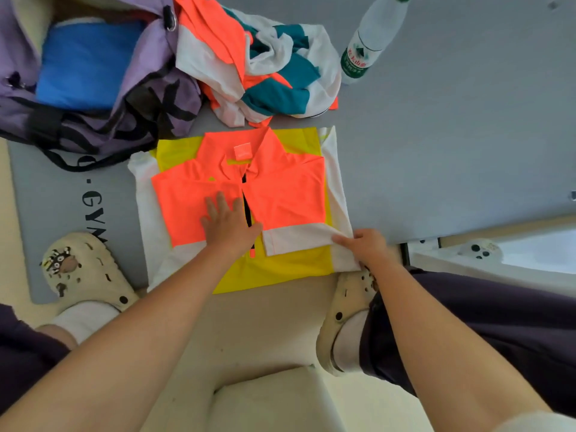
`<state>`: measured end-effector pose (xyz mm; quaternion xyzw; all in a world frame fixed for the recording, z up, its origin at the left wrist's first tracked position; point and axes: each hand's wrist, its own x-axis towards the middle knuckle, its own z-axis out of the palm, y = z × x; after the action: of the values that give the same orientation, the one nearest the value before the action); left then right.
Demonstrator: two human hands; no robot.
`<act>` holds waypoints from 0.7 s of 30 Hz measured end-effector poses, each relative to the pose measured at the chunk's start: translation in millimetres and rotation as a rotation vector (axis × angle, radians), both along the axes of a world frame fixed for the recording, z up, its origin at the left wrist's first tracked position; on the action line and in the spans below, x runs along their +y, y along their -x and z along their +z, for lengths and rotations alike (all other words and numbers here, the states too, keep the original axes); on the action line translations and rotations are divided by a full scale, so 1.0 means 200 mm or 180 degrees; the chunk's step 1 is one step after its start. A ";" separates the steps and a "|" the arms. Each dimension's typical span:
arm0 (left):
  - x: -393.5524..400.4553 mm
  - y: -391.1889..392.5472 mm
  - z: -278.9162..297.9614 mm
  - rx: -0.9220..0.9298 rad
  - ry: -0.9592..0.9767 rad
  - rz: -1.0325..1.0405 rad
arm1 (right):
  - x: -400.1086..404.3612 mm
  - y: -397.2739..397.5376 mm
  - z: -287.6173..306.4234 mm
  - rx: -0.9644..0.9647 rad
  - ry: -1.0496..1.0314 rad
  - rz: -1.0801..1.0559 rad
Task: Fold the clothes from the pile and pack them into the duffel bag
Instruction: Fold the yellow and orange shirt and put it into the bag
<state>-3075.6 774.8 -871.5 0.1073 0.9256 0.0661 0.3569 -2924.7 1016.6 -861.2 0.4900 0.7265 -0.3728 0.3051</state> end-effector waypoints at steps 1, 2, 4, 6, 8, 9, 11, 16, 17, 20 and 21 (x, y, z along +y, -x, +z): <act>0.03 -0.01 0.03 0.0329 -0.0166 -0.0061 | 0.01 0.00 0.01 0.0117 0.0096 -0.0102; 0.07 -0.03 0.06 0.0635 -0.0464 -0.0127 | 0.02 0.00 0.02 0.0230 0.0216 -0.0195; 0.19 -0.09 0.13 0.0493 -0.1163 -0.0014 | 0.04 0.01 0.05 0.0409 0.0669 -0.0452; 0.34 -0.17 0.19 -0.0568 -0.1523 0.0529 | 0.04 0.02 0.08 0.0562 0.1353 -0.0573; 0.46 -0.23 0.21 -0.1452 -0.1720 0.1342 | 0.01 0.05 0.11 0.0688 0.1874 -0.0429; 0.50 -0.25 0.21 -0.1628 -0.1772 0.1653 | 0.00 0.07 0.12 0.0743 0.2001 -0.0344; 0.54 -0.26 0.17 -0.1646 -0.1814 0.1924 | -0.03 0.10 0.11 0.0835 0.2041 -0.0285; 0.52 -0.23 0.08 -0.1622 -0.1724 0.2173 | -0.10 0.15 0.06 0.0848 0.2042 -0.0231; 0.51 -0.22 0.07 -0.1606 -0.1698 0.2199 | -0.10 0.16 0.05 0.0789 0.2097 -0.0181; 0.48 -0.19 0.03 -0.1524 -0.1597 0.2099 | -0.07 0.17 0.03 0.0477 0.2118 -0.0109; 0.47 -0.19 0.02 -0.1466 -0.1594 0.2030 | -0.05 0.19 0.03 0.0455 0.1938 -0.0182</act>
<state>-3037.3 868.5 -867.9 -0.1172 0.7646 0.4160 0.4781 -2963.1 1006.0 -855.4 0.3689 0.5871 -0.6151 0.3754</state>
